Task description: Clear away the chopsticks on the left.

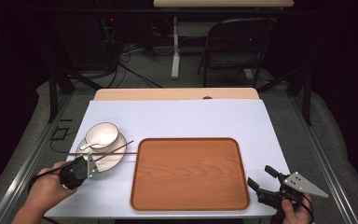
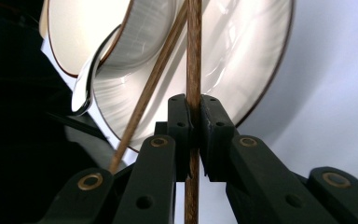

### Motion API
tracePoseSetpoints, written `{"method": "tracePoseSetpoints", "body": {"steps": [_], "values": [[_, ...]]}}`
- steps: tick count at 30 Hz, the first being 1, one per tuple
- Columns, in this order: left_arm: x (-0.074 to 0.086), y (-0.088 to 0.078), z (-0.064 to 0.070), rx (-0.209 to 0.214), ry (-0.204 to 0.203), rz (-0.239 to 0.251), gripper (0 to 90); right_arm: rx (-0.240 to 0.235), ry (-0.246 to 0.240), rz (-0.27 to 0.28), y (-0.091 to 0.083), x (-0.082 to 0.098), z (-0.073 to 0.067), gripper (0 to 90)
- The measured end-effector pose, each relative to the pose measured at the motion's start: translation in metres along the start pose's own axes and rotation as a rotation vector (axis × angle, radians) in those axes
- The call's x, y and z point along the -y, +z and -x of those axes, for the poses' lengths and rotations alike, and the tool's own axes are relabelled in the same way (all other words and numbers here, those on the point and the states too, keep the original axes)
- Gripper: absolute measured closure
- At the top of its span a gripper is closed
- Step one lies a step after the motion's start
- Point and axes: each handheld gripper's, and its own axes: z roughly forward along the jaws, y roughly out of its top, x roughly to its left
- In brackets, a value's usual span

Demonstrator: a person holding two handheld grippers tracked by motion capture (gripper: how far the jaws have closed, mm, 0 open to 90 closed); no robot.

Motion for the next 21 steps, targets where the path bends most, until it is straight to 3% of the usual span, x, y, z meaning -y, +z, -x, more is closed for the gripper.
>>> {"method": "tracePoseSetpoints", "body": {"steps": [1, 7, 12, 15, 18, 21], "values": [[-0.003, -0.006, 0.000, 0.023, -0.035, -0.005, 84.0, 0.000, 0.000, 0.000, 0.000, 0.000, 0.000, 14.0], [-0.020, -0.027, -0.002, 0.128, -0.159, 0.046, 84.1, 0.000, 0.001, -0.002, 0.000, 0.000, 0.000, 14.0], [-0.036, -0.040, -0.007, 0.293, -0.342, 0.086, 84.0, -0.001, 0.001, -0.001, 0.000, 0.000, 0.000, 14.0], [-0.043, -0.045, -0.008, 0.396, -0.484, 0.118, 84.0, -0.002, 0.002, -0.001, 0.000, 0.000, 0.001, 14.0], [-0.049, -0.048, -0.008, 0.497, -0.598, 0.154, 84.0, -0.002, 0.001, -0.001, 0.000, 0.000, 0.001, 14.0], [-0.055, -0.047, -0.006, 0.571, -0.696, 0.160, 84.1, -0.002, 0.004, -0.001, 0.001, 0.000, 0.001, 14.0]]}}
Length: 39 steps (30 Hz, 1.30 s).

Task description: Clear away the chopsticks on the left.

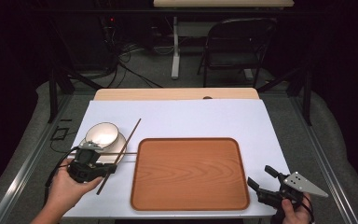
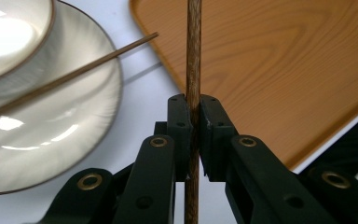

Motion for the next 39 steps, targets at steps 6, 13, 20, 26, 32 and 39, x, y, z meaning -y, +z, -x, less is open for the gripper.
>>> {"method": "tracePoseSetpoints", "body": {"steps": [6, 13, 20, 26, 32, 39], "values": [[-0.003, 0.014, 0.012, 0.127, -0.183, -0.003, 84.0, -0.001, 0.003, -0.001, 0.000, 0.000, 0.000, 14.0], [-0.003, 0.038, 0.021, 0.272, -0.367, 0.000, 84.1, 0.000, 0.002, -0.002, 0.000, 0.000, 0.000, 14.0], [0.002, 0.074, 0.020, 0.265, -0.455, -0.060, 83.9, -0.002, 0.001, -0.002, 0.000, 0.000, 0.000, 14.0], [0.009, 0.101, 0.015, 0.253, -0.531, -0.127, 83.9, -0.002, 0.001, -0.002, 0.000, 0.000, 0.000, 14.0], [0.019, 0.108, 0.008, 0.259, -0.620, -0.151, 83.8, -0.003, 0.000, 0.000, -0.001, 0.000, 0.001, 14.0], [0.024, 0.116, 0.010, 0.250, -0.623, -0.151, 83.7, -0.005, -0.001, 0.002, 0.000, 0.000, 0.000, 14.0]]}}
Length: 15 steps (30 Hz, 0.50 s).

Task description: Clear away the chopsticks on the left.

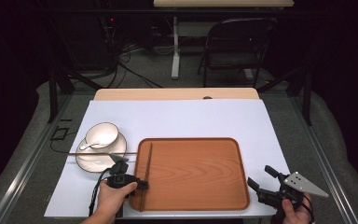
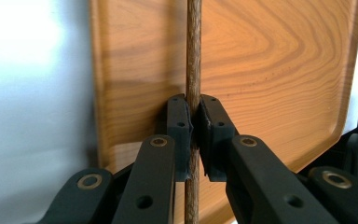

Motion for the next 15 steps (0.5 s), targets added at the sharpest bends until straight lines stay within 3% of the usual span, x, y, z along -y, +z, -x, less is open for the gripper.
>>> {"method": "tracePoseSetpoints", "body": {"steps": [6, 15], "values": [[-0.0036, -0.0002, -0.0007, 0.001, -0.017, 0.023, 80.8, 0.000, 0.000, 0.001, -0.0004, 0.0001, 0.0001, 14.0], [-0.0044, 0.0009, -0.0008, -0.002, -0.015, 0.064, 83.4, -0.001, 0.000, 0.001, -0.0003, 0.0000, 0.0001, 14.0]]}}
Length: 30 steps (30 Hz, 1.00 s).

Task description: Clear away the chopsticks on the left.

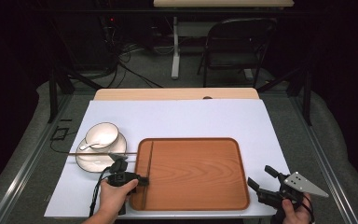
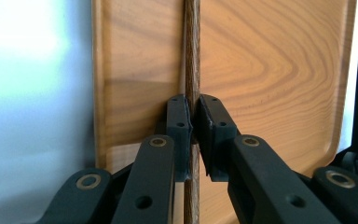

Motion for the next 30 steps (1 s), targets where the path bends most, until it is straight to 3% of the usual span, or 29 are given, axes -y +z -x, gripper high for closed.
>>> {"method": "tracePoseSetpoints", "body": {"steps": [9, 17, 19, 22, 28, 30], "values": [[-0.001, 0.001, 0.000, 0.013, 0.005, 0.020, 81.5, 0.000, 0.001, -0.002, 0.000, 0.000, 0.000, 14.0], [0.005, -0.009, 0.003, 0.013, 0.055, 0.054, 80.3, 0.000, 0.001, 0.001, 0.000, 0.000, 0.000, 14.0], [0.008, -0.016, 0.006, 0.004, 0.101, 0.074, 79.7, 0.001, 0.002, -0.001, 0.000, 0.000, 0.000, 14.0], [0.014, -0.030, 0.015, -0.007, 0.193, 0.145, 76.4, 0.000, 0.001, 0.001, 0.000, 0.000, 0.000, 14.0], [0.029, -0.064, 0.029, -0.069, 0.503, 0.367, 60.3, 0.001, 0.000, 0.001, 0.000, 0.000, 0.000, 14.0], [0.034, -0.076, 0.032, -0.116, 0.590, 0.431, 57.4, 0.000, 0.000, 0.000, 0.000, 0.000, 0.000, 14.0]]}}
